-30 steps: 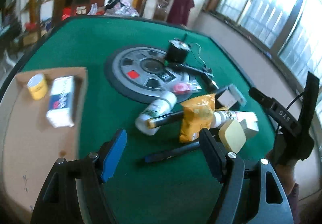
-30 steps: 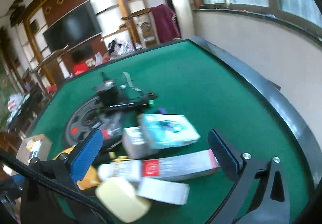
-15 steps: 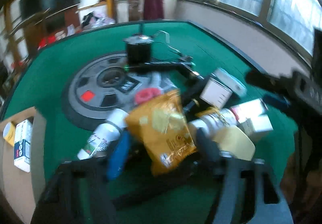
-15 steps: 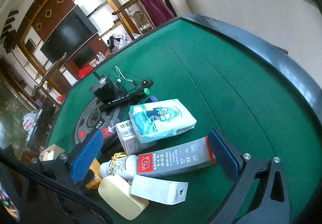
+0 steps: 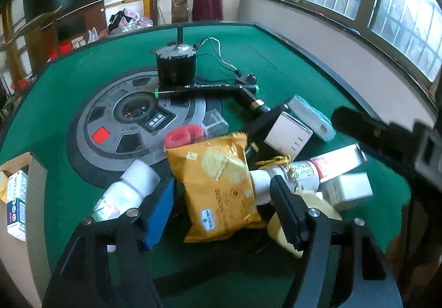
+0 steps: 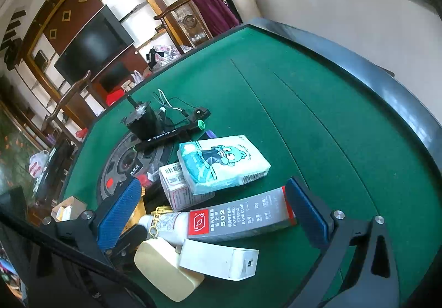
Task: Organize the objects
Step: 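Return the left tool to the pile and grasp the yellow cracker bag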
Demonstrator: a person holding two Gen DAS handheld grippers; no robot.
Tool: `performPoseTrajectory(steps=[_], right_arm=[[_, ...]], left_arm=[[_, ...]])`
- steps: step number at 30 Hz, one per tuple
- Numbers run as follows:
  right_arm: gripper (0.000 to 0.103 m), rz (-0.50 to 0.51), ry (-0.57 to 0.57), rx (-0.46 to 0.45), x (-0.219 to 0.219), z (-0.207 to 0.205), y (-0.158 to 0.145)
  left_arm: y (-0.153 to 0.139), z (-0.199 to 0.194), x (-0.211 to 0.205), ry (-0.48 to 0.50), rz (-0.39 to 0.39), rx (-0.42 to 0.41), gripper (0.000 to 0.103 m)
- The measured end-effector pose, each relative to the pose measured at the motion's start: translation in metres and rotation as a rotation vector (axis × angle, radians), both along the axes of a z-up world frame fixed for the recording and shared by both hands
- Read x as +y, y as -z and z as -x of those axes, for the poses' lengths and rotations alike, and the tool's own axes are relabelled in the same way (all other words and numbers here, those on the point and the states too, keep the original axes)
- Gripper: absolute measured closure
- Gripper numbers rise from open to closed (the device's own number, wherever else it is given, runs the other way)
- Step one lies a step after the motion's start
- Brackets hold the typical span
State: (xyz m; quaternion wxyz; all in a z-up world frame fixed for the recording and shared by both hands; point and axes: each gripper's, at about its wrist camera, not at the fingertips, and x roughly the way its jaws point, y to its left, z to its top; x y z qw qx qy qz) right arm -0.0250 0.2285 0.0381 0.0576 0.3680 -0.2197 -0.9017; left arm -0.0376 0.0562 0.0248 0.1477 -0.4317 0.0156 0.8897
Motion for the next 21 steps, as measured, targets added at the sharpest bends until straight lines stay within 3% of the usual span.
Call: performPoseTrajectory(steps=[2, 3, 5, 6, 8, 16, 21], right_arm=[[0.000, -0.005, -0.004, 0.000, -0.001, 0.001, 0.001], [0.000, -0.009, -0.005, 0.000, -0.002, 0.001, 0.001], [0.000, -0.012, -0.006, 0.001, -0.002, 0.000, 0.001], [0.000, -0.012, -0.006, 0.001, -0.002, 0.000, 0.001], [0.000, -0.015, -0.005, 0.001, -0.002, 0.000, 0.001], [0.000, -0.024, -0.017, 0.004, -0.004, -0.001, 0.001], [0.000, -0.060, -0.029, 0.008, -0.010, -0.001, 0.001]], left_arm=[[0.002, 0.005, 0.000, -0.004, -0.046, -0.032, 0.042], [0.002, 0.007, -0.002, -0.007, -0.083, -0.046, 0.055], [0.003, 0.008, -0.007, -0.014, -0.120, -0.061, 0.059], [0.003, 0.006, -0.007, -0.014, -0.114, -0.054, 0.067], [0.003, 0.002, -0.008, -0.011, -0.090, -0.051, 0.067], [-0.012, -0.026, -0.031, -0.009, -0.191, -0.046, 0.067], [-0.047, -0.069, -0.074, -0.050, -0.251, 0.052, 0.067]])
